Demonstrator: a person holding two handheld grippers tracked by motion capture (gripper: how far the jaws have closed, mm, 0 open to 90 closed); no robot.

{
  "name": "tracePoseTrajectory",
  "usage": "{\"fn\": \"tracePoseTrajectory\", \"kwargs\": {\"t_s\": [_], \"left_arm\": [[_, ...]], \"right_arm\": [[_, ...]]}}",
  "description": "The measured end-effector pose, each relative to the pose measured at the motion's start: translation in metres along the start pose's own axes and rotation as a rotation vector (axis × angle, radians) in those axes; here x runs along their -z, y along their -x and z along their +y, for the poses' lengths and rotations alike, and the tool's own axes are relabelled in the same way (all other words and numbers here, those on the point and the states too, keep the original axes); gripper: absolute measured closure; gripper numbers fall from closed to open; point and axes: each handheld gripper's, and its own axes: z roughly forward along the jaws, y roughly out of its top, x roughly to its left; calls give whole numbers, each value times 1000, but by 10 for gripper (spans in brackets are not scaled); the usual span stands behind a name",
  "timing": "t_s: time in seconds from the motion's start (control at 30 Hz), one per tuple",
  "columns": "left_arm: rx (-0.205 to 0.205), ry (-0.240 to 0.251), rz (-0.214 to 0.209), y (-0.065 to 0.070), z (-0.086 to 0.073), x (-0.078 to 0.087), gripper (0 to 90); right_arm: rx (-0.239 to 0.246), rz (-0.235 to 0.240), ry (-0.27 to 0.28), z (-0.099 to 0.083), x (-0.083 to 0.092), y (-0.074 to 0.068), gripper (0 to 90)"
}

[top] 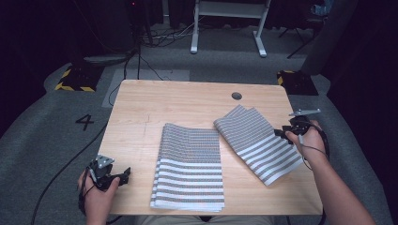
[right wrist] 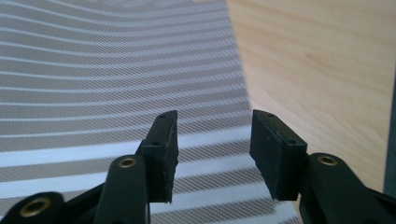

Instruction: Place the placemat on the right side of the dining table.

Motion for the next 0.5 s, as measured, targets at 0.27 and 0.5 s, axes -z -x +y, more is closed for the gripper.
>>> {"fn": "tracePoseTrajectory", "kwargs": {"t_s": [0.27, 0.5], "left_arm": [[-1, 0, 5, 1, -1, 1, 117], [-2, -1, 6, 1, -1, 1, 117]], "right_arm": [[-81, -75, -93, -28, -25, 26, 488], [-120, -84, -118, -36, -31, 29, 466]]}}
